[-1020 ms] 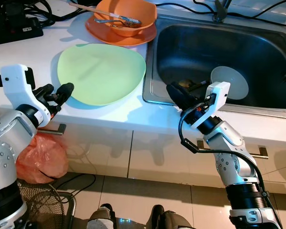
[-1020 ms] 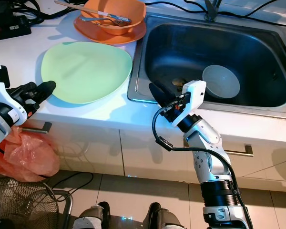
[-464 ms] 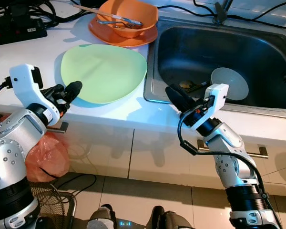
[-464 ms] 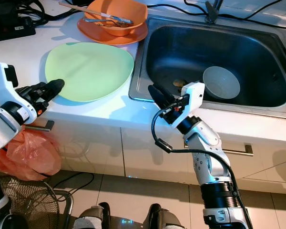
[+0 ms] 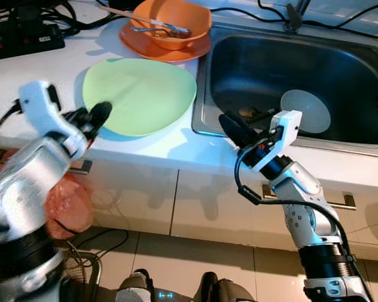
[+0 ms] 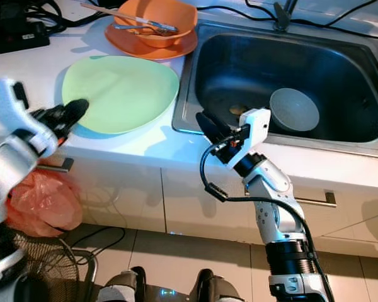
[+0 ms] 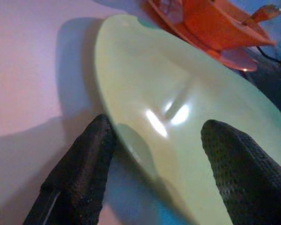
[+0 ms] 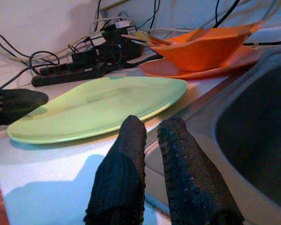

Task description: Kitchen organization

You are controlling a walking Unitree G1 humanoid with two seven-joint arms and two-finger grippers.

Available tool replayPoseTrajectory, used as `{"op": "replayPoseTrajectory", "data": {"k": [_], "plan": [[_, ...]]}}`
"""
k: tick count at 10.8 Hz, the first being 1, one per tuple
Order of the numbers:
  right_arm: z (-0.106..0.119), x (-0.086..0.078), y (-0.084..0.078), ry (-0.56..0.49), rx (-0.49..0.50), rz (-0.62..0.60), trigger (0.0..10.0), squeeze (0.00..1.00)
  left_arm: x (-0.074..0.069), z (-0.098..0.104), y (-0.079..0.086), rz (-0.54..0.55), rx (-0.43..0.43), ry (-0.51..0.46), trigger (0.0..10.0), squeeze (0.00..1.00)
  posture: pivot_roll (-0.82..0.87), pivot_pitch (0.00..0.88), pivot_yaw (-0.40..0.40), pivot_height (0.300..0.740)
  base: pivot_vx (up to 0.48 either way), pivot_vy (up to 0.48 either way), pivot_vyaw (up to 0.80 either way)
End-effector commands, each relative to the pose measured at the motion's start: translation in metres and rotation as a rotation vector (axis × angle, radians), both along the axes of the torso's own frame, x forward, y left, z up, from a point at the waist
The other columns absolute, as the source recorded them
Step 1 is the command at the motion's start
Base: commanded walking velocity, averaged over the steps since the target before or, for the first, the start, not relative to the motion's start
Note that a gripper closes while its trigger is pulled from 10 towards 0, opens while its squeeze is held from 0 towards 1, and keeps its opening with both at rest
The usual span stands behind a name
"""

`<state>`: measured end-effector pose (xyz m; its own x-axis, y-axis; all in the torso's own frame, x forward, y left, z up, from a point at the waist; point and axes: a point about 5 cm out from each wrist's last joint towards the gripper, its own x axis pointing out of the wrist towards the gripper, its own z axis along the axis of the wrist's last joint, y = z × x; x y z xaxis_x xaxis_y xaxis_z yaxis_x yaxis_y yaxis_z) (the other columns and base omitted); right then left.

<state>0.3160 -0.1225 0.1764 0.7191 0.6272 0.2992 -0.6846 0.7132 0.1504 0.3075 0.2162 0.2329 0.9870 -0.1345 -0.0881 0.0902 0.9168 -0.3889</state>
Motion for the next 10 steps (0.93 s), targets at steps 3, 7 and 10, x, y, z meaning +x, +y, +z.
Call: {"op": "replayPoseTrajectory", "data": {"k": [3, 7, 10], "plan": [[-0.006, -0.003, -0.002, 0.029, -0.010, -0.007, 10.0, 0.00, 0.008, -0.014, -0.003, 0.023, -0.028, 0.097, 10.0, 0.00, 0.19, 0.204, -0.055, 0.740, 0.000, 0.000, 0.00], [-0.006, -0.003, 0.000, 0.029, -0.008, -0.003, 10.0, 0.00, 0.013, -0.013, -0.006, 0.017, 0.002, 0.124, 0.0, 0.00, 0.19, 0.199, -0.048, 0.740, 0.000, 0.000, 0.00], [-0.007, -0.003, -0.001, 0.029, -0.007, -0.007, 10.0, 0.00, 0.015, -0.014, -0.010, -0.003, 0.011, 0.132, 0.0, 0.00, 0.19, 0.196, -0.044, 0.740, 0.000, 0.000, 0.00]]}}
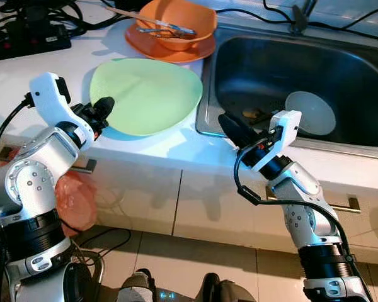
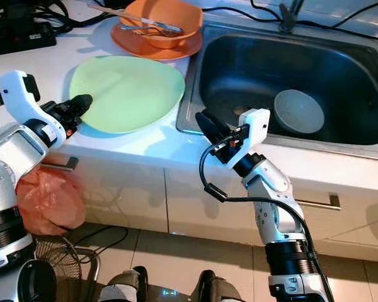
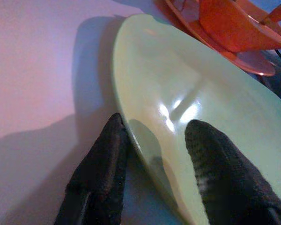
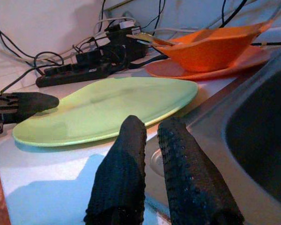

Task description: Kitchen organization

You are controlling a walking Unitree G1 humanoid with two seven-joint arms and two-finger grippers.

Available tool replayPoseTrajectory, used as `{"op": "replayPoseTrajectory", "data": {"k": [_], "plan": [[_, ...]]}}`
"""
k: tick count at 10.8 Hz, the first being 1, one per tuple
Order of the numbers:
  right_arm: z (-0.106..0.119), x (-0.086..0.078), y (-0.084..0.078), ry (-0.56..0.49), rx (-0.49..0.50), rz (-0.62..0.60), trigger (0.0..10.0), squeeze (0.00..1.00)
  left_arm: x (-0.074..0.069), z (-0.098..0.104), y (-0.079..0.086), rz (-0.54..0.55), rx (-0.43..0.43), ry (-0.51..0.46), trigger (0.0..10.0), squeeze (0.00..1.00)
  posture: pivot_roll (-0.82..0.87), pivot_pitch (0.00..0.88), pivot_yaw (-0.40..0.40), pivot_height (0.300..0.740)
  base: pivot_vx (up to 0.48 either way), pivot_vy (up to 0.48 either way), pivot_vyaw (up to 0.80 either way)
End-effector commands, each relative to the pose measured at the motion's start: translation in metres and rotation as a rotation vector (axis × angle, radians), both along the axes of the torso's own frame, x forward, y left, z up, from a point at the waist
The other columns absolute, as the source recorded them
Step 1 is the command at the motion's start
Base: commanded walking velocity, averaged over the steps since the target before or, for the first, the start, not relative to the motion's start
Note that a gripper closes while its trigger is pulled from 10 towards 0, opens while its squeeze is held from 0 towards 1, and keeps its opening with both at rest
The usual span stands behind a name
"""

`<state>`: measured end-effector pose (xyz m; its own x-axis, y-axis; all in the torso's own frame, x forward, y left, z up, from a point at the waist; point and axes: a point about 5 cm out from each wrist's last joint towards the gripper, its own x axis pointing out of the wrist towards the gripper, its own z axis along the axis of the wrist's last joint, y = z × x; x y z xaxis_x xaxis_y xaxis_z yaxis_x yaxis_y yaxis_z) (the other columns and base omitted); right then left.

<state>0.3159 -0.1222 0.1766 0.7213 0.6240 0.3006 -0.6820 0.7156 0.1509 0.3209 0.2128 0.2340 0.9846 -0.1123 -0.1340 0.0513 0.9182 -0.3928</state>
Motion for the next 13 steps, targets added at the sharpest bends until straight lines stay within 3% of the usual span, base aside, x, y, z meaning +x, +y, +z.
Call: {"op": "replayPoseTrajectory", "data": {"k": [1, 13], "plan": [[-0.0070, -0.0028, -0.0007, 0.030, -0.008, -0.004, 10.0, 0.00, 0.0020, -0.0145, -0.0064, -0.028, 0.010, 0.084, 0.0, 0.00, 0.19, 0.195, -0.043, 0.740, 0.000, 0.000, 0.00], [-0.0113, -0.0015, -0.0022, 0.047, -0.015, -0.009, 10.0, 0.00, -0.0033, -0.0136, -0.0049, -0.014, 0.004, 0.043, 0.0, 0.00, 0.20, 0.210, -0.056, 0.740, 0.000, 0.000, 0.00]]}}
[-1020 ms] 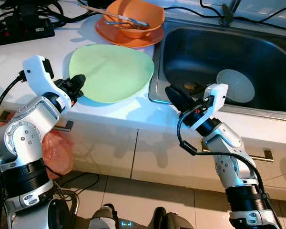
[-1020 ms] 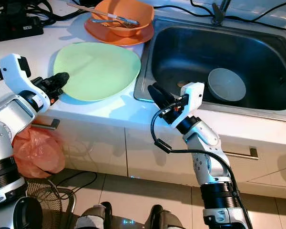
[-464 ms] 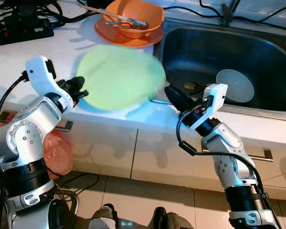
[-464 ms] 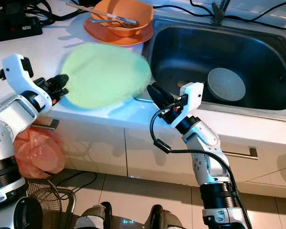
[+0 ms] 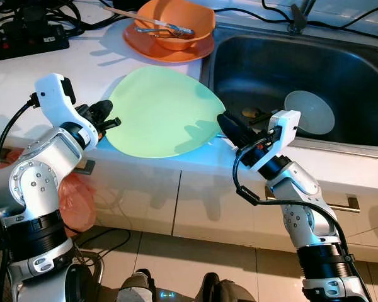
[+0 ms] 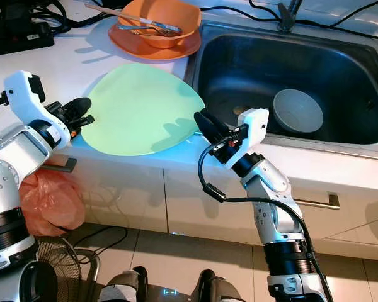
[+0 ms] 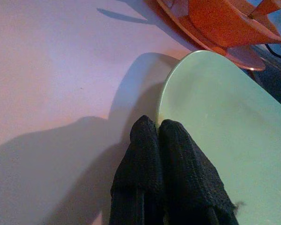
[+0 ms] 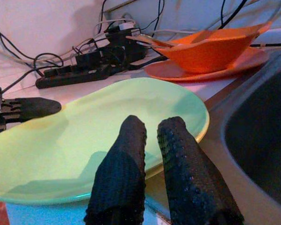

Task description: Kitchen organization

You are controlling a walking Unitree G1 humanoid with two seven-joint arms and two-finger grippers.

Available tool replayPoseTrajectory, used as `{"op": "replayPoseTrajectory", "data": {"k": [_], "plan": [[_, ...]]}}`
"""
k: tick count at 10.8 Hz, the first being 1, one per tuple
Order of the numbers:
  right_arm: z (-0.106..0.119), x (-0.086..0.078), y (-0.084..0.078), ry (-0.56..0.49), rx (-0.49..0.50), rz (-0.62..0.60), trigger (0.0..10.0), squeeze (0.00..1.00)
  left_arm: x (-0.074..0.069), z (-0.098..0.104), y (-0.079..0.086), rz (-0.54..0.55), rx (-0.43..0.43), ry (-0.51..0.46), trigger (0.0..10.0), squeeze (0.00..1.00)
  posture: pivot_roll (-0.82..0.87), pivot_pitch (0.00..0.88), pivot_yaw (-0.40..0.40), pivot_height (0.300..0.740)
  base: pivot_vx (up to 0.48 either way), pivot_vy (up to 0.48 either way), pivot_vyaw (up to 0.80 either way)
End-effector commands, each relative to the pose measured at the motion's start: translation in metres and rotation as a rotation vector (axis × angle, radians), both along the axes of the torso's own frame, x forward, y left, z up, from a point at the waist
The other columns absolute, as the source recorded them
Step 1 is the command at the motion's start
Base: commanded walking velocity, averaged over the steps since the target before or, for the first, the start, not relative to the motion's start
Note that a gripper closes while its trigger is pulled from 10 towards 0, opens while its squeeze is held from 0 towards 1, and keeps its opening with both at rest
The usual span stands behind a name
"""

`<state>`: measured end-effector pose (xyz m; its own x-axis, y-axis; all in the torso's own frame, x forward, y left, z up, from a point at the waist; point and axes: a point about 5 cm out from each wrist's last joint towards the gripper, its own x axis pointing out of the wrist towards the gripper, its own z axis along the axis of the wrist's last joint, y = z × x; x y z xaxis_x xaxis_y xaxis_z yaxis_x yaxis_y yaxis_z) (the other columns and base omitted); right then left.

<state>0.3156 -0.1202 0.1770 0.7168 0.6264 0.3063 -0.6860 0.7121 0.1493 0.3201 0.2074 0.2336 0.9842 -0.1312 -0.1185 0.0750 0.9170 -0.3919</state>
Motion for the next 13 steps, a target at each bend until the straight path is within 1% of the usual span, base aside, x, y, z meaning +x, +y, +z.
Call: {"op": "replayPoseTrajectory", "data": {"k": [1, 2, 3, 4, 5, 6, 8, 10, 11, 12, 13], "plan": [[-0.012, -0.001, -0.005, 0.053, -0.019, -0.017, 10.0, 0.00, -0.003, -0.013, 0.001, 0.012, 0.004, 0.055, 0.0, 0.00, 0.20, 0.211, -0.058, 0.740, 0.000, 0.000, 0.00], [-0.012, 0.000, -0.005, 0.054, -0.020, -0.017, 10.0, 0.00, -0.004, -0.009, 0.002, 0.010, 0.019, 0.019, 7.0, 0.00, 0.20, 0.212, -0.060, 0.740, 0.000, 0.000, 0.00], [-0.012, 0.000, -0.005, 0.054, -0.020, -0.017, 10.0, 0.00, -0.006, -0.001, 0.006, 0.015, 0.041, -0.037, 10.0, 0.00, 0.21, 0.213, -0.061, 0.740, 0.000, 0.000, 0.00], [-0.012, 0.000, -0.005, 0.055, -0.019, -0.017, 10.0, 0.00, -0.009, 0.010, 0.011, 0.014, 0.080, -0.118, 10.0, 0.00, 0.21, 0.214, -0.061, 0.740, 0.000, 0.000, 0.00], [-0.013, 0.000, -0.004, 0.057, -0.019, -0.015, 10.0, 0.00, -0.012, 0.022, 0.023, 0.067, 0.099, -0.186, 10.0, 0.00, 0.21, 0.215, -0.062, 0.740, 0.000, 0.000, 0.00], [-0.013, 0.001, -0.004, 0.058, -0.018, -0.015, 10.0, 0.00, -0.014, 0.026, 0.029, 0.095, 0.096, -0.215, 10.0, 0.00, 0.22, 0.214, -0.063, 0.740, 0.000, 0.000, 0.00], [-0.013, 0.002, -0.004, 0.058, -0.018, -0.015, 10.0, 0.00, -0.014, 0.030, 0.031, 0.124, 0.071, -0.254, 10.0, 0.00, 0.21, 0.214, -0.065, 0.740, 0.000, 0.000, 0.00], [-0.013, 0.002, -0.004, 0.059, -0.017, -0.017, 10.0, 0.00, -0.014, 0.033, 0.026, 0.092, 0.030, -0.307, 10.0, 0.00, 0.21, 0.213, -0.066, 0.740, 0.000, 0.000, 0.00], [-0.013, 0.002, -0.004, 0.060, -0.016, -0.016, 10.0, 0.00, -0.014, 0.033, 0.014, -0.003, -0.045, -0.341, 10.0, 0.00, 0.21, 0.212, -0.066, 0.740, 0.000, 0.000, 0.00], [-0.013, 0.002, -0.004, 0.061, -0.014, -0.017, 10.0, 0.00, -0.016, 0.033, 0.005, -0.074, -0.128, -0.380, 10.0, 0.00, 0.21, 0.211, -0.067, 0.740, 0.000, 0.000, 0.00], [-0.014, 0.002, -0.004, 0.065, -0.013, -0.018, 10.0, 0.00, -0.019, 0.031, -0.008, -0.155, -0.175, -0.407, 10.0, 0.00, 0.21, 0.212, -0.068, 0.740, 0.000, 0.000, 0.00]]}}
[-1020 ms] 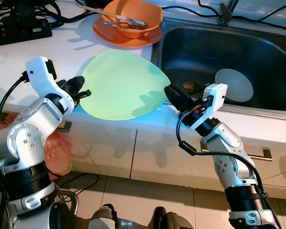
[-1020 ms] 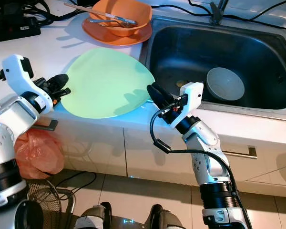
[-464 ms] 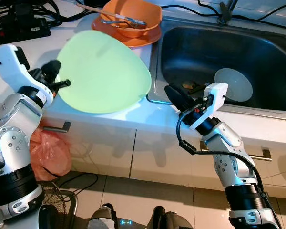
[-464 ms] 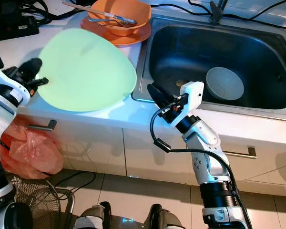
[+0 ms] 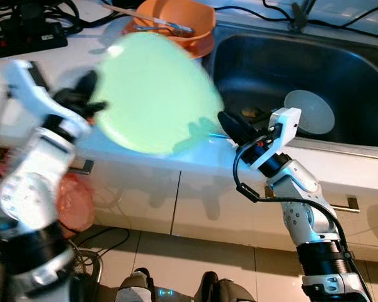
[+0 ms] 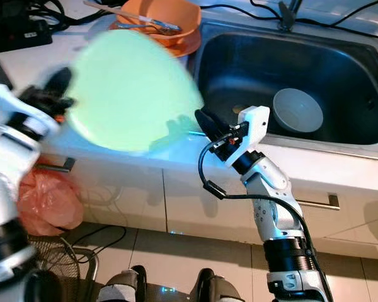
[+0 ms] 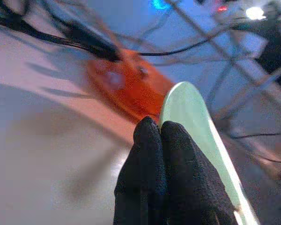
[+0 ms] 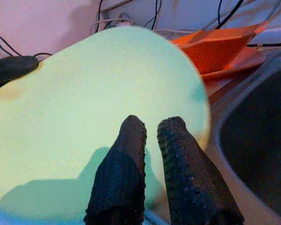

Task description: Kitchen organization

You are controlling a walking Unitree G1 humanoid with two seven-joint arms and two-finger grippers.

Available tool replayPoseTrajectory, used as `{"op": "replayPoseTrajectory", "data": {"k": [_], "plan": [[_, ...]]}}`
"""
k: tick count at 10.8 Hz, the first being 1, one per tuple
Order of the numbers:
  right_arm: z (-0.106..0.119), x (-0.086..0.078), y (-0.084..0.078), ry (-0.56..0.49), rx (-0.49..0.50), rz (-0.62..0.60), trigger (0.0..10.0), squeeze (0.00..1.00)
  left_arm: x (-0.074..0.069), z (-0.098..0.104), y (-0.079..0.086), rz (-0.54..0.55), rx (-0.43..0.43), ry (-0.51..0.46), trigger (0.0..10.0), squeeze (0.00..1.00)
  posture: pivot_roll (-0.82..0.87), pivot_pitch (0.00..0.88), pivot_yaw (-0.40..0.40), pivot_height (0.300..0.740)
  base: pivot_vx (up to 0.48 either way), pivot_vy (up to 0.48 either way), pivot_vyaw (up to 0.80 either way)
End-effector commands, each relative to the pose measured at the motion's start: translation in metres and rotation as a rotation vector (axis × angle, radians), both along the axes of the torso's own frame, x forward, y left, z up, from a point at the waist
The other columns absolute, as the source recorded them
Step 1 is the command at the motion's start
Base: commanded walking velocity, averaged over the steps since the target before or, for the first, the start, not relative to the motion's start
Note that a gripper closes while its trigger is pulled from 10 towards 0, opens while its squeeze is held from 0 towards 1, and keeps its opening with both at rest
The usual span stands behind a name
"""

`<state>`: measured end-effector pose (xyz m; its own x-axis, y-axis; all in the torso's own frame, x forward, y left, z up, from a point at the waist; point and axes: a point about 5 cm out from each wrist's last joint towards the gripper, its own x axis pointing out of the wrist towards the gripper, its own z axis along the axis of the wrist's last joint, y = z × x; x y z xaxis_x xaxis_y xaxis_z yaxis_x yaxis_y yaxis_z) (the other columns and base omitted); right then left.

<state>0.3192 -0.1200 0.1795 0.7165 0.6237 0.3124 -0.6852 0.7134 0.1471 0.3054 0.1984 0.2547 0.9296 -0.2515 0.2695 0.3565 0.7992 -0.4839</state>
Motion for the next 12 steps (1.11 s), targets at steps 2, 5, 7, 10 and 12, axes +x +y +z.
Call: {"op": "replayPoseTrajectory", "data": {"k": [2, 5, 7, 10, 12], "plan": [[-0.017, 0.000, -0.006, 0.073, -0.015, -0.022, 10.0, 0.00, -0.004, 0.002, -0.012, -0.061, -0.033, -0.055, 10.0, 0.00, 0.21, 0.210, -0.070, 0.740, 0.000, 0.000, 0.00], [-0.015, 0.001, -0.010, 0.068, -0.010, -0.044, 10.0, 0.00, -0.003, -0.003, -0.008, -0.038, -0.059, -0.039, 10.0, 0.00, 0.20, 0.206, -0.070, 0.740, 0.000, 0.000, 0.00], [-0.009, 0.004, -0.014, 0.053, 0.008, -0.071, 10.0, 0.00, -0.002, -0.005, -0.005, -0.012, -0.072, -0.036, 10.0, 0.00, 0.20, 0.204, -0.073, 0.740, 0.000, 0.000, 0.00], [0.004, 0.012, -0.030, 0.022, 0.041, -0.164, 10.0, 0.00, -0.002, -0.005, -0.005, 0.002, -0.076, -0.035, 10.0, 0.00, 0.20, 0.202, -0.079, 0.740, 0.000, 0.000, 0.00], [0.016, 0.017, -0.041, -0.012, 0.046, -0.232, 10.0, 0.00, -0.001, -0.007, -0.008, -0.003, -0.082, -0.036, 10.0, 0.00, 0.20, 0.204, -0.083, 0.740, 0.000, 0.000, 0.00]]}}
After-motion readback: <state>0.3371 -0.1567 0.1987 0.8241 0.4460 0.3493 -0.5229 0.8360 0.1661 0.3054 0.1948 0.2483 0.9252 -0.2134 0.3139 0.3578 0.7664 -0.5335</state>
